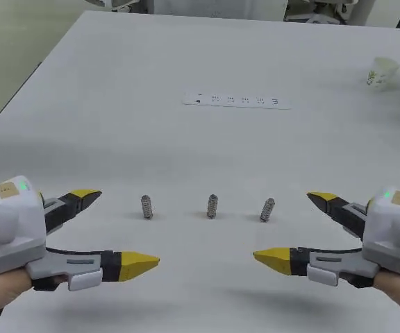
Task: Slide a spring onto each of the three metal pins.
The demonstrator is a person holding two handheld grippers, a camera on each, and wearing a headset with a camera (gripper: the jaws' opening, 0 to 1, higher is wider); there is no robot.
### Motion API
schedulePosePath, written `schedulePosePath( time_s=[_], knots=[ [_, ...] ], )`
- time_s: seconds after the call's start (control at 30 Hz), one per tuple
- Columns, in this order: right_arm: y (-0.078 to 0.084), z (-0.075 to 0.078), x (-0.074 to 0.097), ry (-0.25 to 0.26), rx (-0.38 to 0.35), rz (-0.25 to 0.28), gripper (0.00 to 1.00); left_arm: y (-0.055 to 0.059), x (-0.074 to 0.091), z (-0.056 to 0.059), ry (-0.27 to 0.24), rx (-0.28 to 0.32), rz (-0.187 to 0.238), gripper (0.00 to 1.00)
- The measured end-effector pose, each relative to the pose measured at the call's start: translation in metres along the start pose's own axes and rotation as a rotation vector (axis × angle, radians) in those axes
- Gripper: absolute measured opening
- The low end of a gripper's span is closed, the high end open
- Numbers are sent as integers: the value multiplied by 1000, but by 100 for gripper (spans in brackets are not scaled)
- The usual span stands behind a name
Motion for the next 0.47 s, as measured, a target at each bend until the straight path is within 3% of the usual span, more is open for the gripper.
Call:
schedulePosePath(
  time_s=[0.47],
  knots=[
    [11,6,15,44,-47,-11,99,7,4,-4,-16,33,9,98]
  ],
)
Point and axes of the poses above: the centre of the closed fingertips' face, and the gripper's own axes: x roughly backward along the fingers, z roughly to its right, y roughly out of its underside, the point moved 5 cm from there along x, roughly backward along the fingers, and after that the axes turned 6 degrees about -z, right-handed, at the moved point
